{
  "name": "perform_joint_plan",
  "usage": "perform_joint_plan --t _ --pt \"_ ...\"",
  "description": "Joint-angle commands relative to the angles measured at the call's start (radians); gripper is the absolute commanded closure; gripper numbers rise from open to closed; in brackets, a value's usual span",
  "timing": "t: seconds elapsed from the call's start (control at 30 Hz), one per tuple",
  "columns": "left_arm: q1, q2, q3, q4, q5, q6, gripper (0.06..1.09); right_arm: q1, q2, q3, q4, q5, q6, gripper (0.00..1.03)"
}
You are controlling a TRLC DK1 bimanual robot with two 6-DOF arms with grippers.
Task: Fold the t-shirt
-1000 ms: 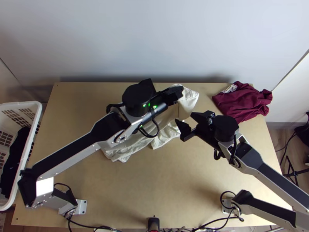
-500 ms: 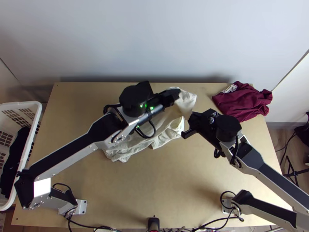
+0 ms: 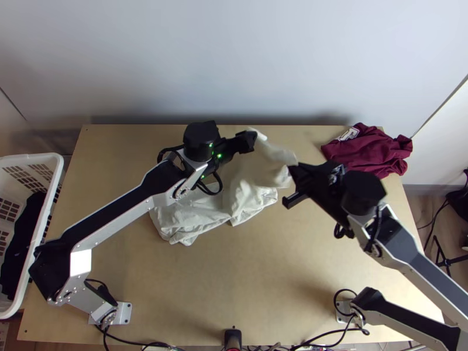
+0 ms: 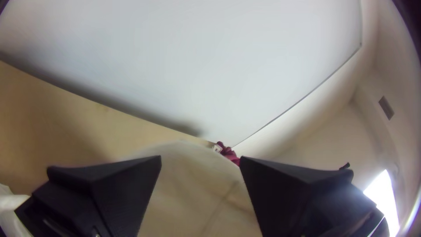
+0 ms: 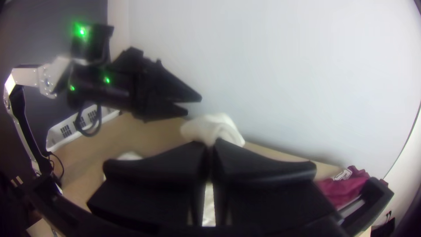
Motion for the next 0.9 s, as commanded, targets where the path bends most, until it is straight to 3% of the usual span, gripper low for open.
perform_joint_plan --t 0.0,0.3,0.57,0.87 --pt "0.012 -0.004 -0.092 0.003 0.069 0.040 0.10 -0.003 -0.021 0.092 -0.048 -0.001 -0.056 1.00" --pt "-0.037 -0.070 -0.156 -0.066 0.144 0.126 0.10 -0.060 0.016 0.216 -0.084 -0.001 -0.089 1.00" --pt "-0.056 -0.277 -0.369 -0.254 0.172 0.376 0.10 -0.078 0.019 0.227 -0.096 -0.001 -0.096 1.00" --pt "0.067 -0.680 -0.754 -0.314 0.167 0.694 0.10 -0.085 0.039 0.226 -0.090 -0.001 -0.085 1.00"
